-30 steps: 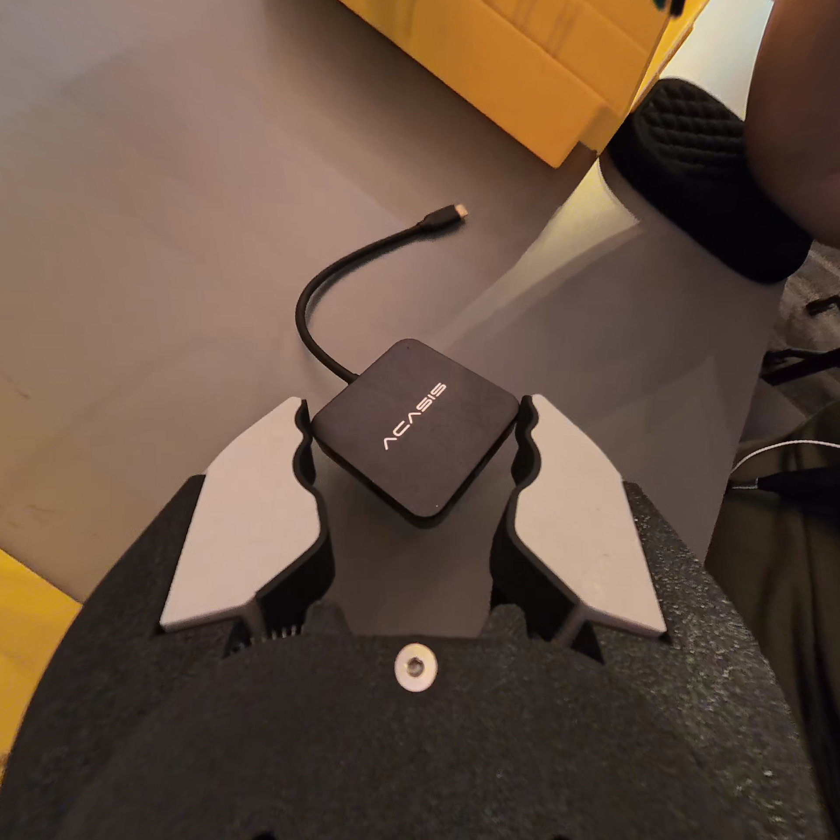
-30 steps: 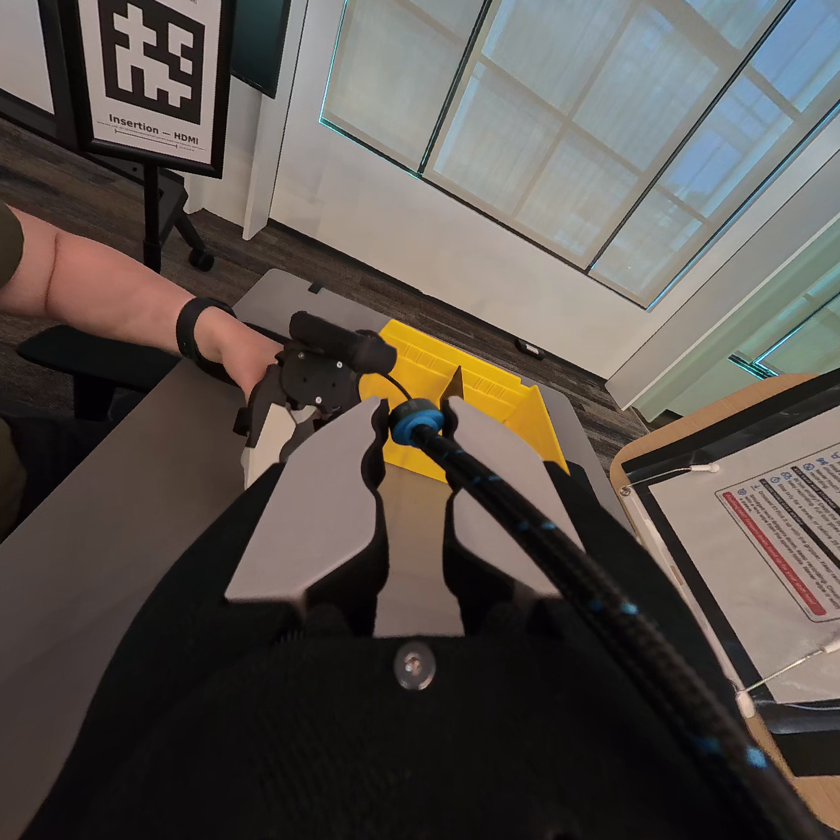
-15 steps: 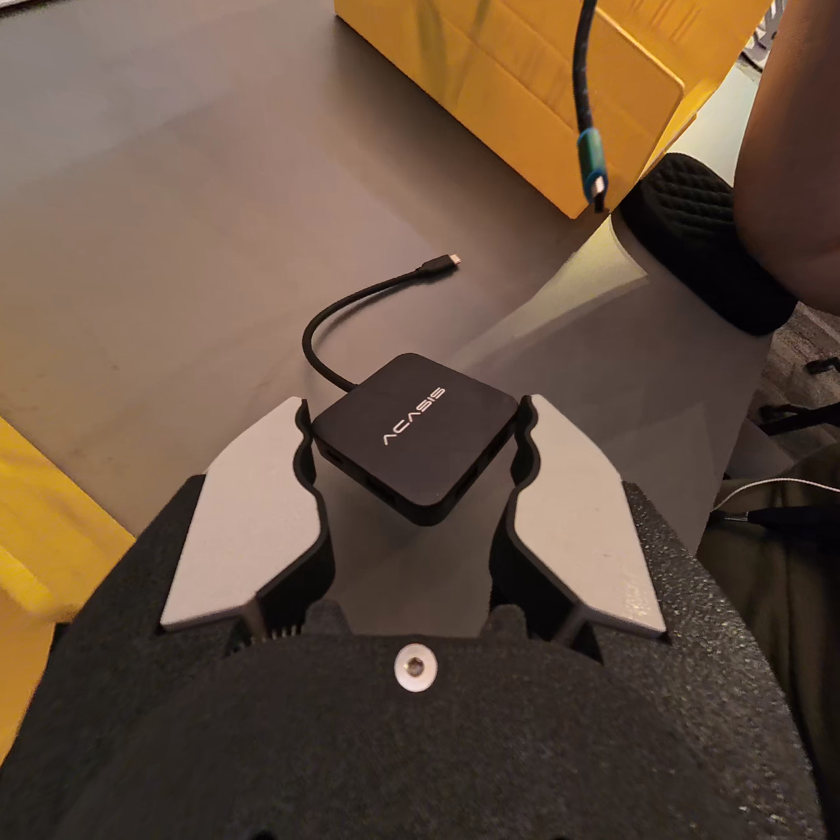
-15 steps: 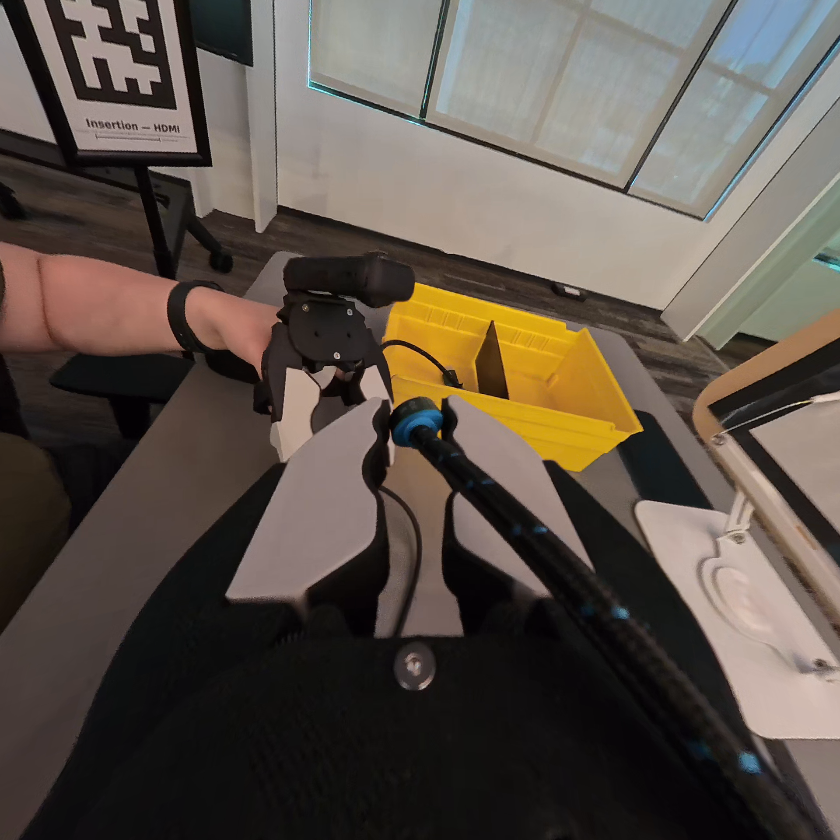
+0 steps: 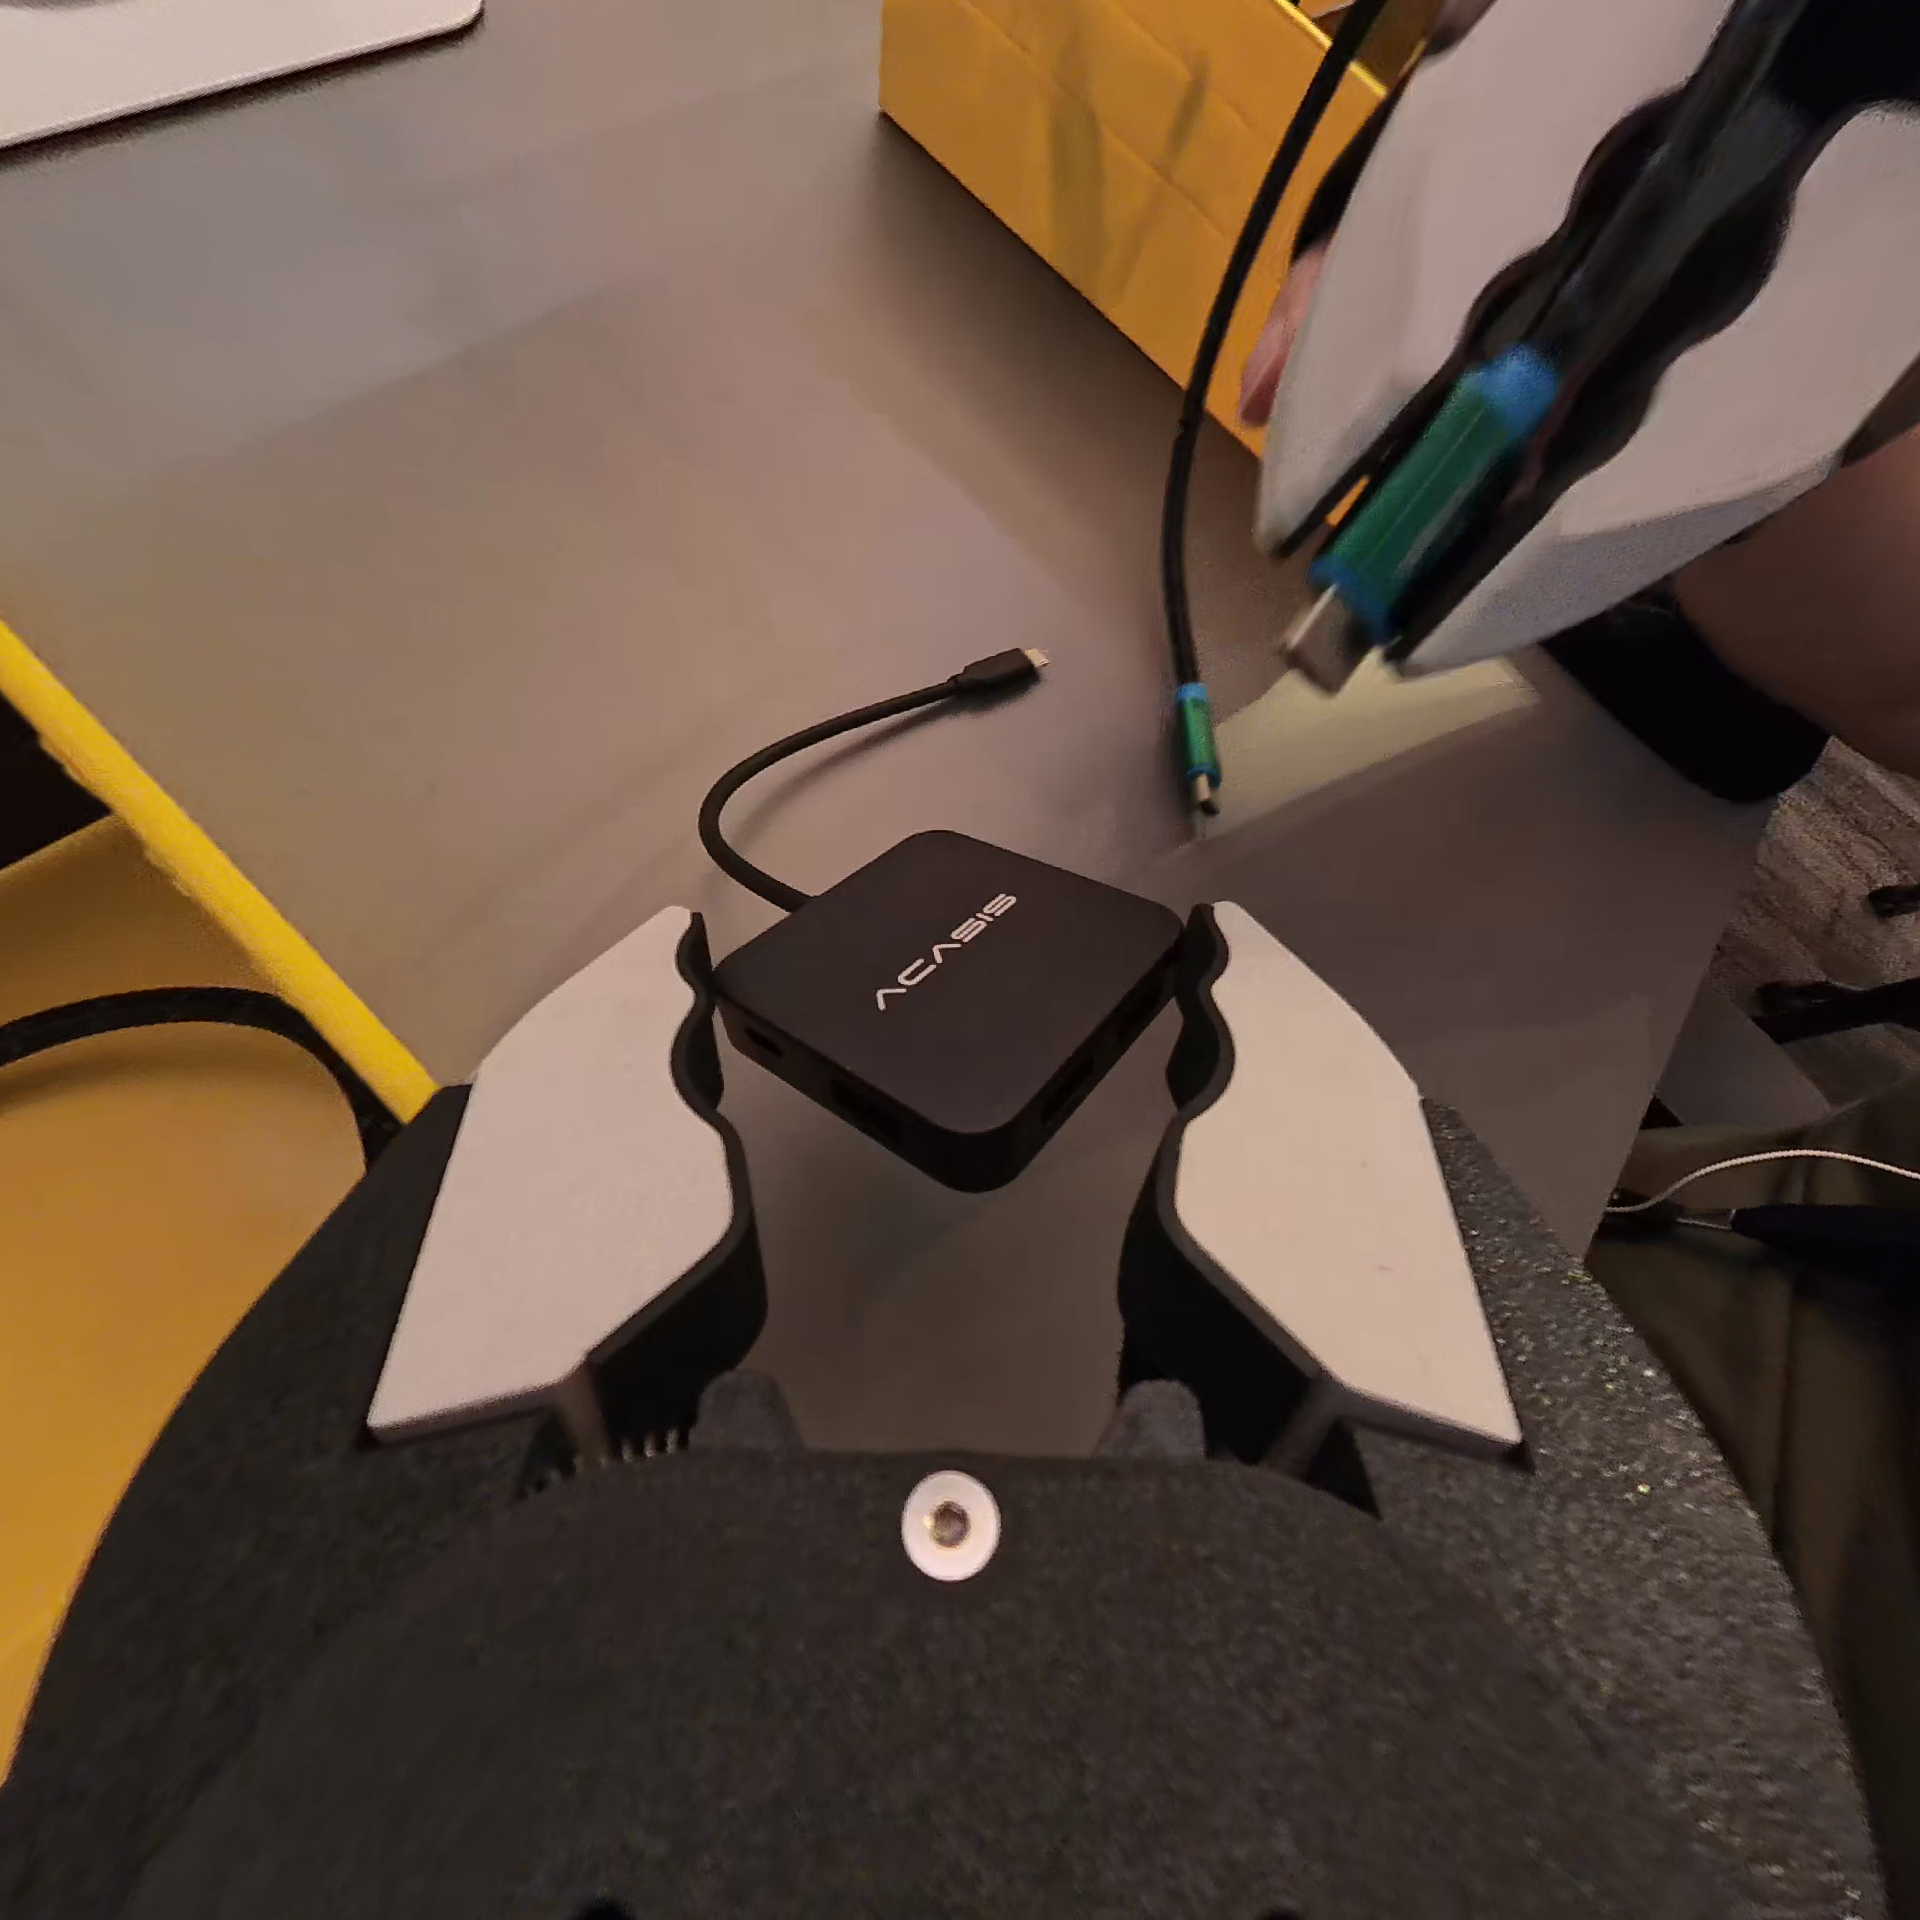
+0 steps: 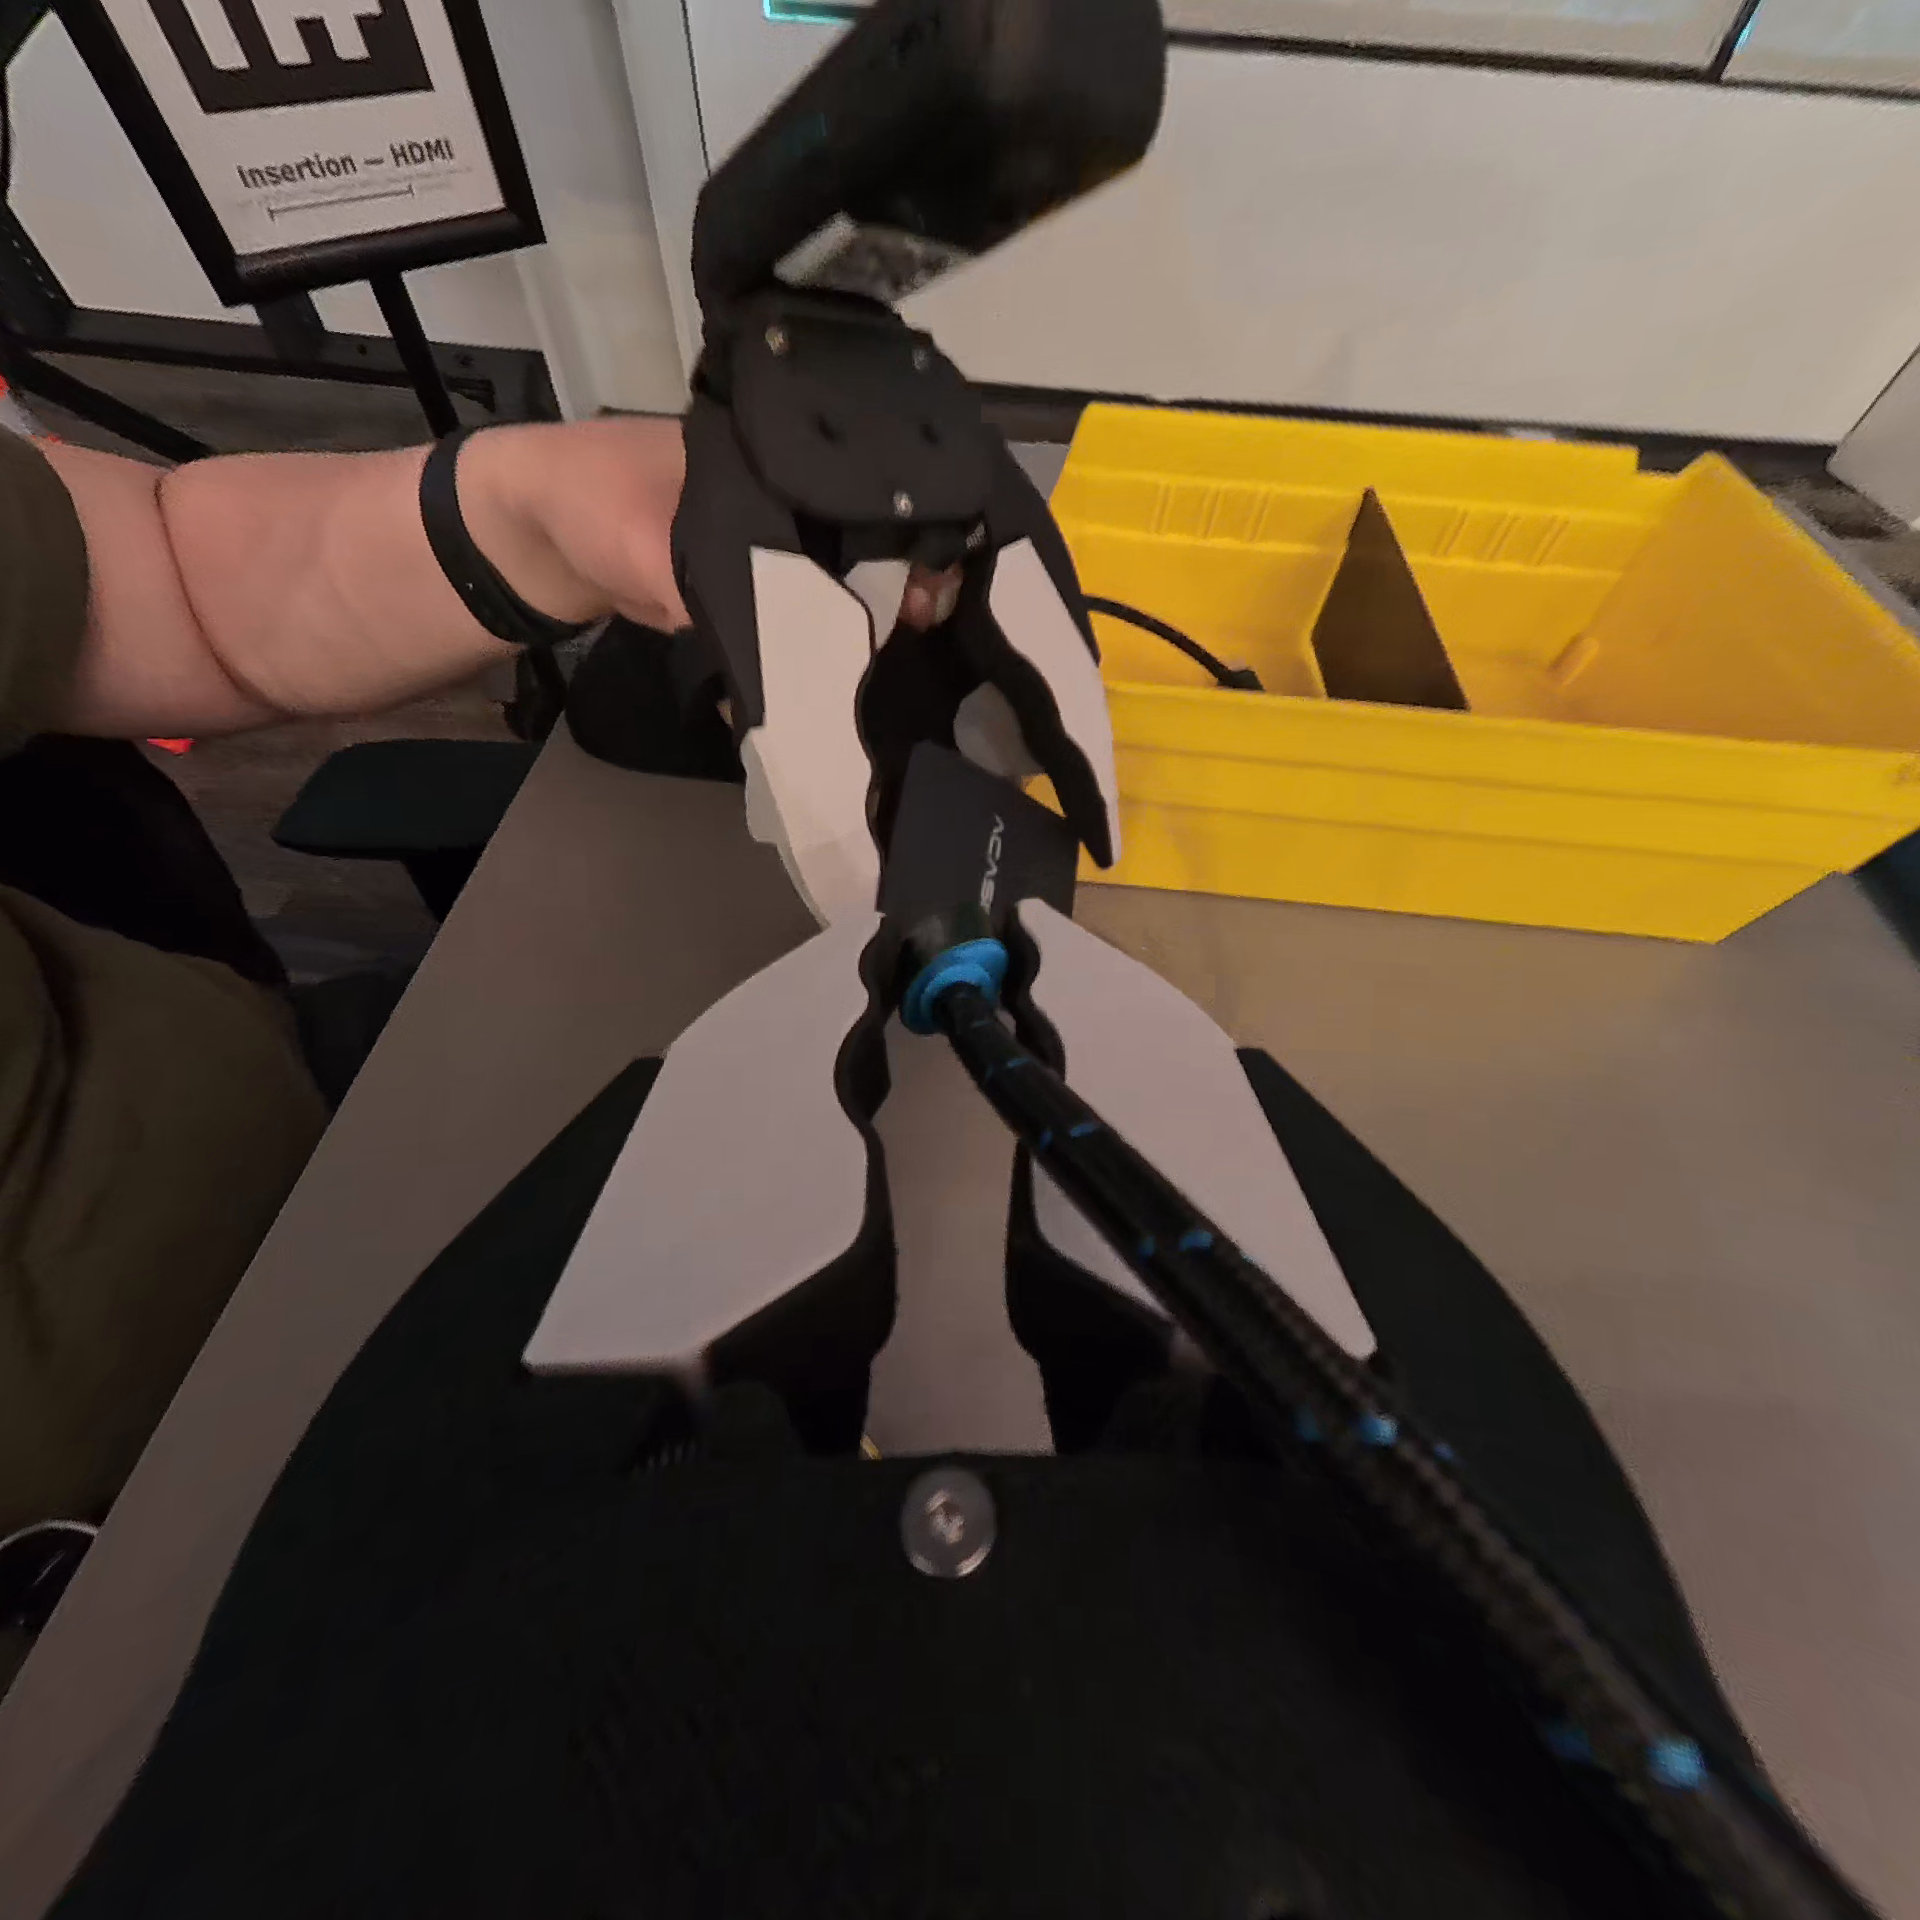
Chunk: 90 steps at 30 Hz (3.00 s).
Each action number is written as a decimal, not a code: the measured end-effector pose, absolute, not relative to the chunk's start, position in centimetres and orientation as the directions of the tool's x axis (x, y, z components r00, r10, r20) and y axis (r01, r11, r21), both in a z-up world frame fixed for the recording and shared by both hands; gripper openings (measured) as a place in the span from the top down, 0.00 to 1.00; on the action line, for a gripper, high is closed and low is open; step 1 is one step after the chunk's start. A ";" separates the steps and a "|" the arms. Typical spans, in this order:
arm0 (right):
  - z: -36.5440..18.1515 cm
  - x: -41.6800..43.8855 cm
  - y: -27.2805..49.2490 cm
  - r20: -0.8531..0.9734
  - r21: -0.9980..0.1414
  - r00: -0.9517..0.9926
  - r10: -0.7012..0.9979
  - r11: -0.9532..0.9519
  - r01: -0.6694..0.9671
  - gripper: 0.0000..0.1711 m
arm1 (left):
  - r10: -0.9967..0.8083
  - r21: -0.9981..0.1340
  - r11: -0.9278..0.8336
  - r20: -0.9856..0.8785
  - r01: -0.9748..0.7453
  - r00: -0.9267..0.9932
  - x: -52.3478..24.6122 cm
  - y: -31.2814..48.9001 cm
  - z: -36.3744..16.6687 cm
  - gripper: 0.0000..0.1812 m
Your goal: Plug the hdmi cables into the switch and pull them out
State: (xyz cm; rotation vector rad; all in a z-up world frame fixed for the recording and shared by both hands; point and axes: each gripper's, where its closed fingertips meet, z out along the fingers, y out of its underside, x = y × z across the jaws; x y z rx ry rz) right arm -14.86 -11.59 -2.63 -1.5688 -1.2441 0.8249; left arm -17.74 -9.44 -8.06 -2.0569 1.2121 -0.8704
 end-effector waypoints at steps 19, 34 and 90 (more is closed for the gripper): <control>-5.7 -13.7 -10.9 -0.057 -0.961 0.452 0.890 -0.171 0.216 0.91 | -0.945 -0.791 -0.291 0.150 -0.539 0.290 -18.2 -11.4 -9.6 0.84; -5.0 -13.7 -11.7 -0.010 -0.973 0.394 0.919 -0.099 0.208 0.91 | -0.988 -0.608 -0.123 0.002 -0.784 0.154 -18.3 -11.2 -16.1 0.53; 4.4 -10.7 -12.6 0.115 -0.979 0.507 0.854 0.183 -0.086 0.91 | -0.970 -0.855 0.157 -0.039 -0.494 -0.239 -15.5 -10.2 -0.1 0.62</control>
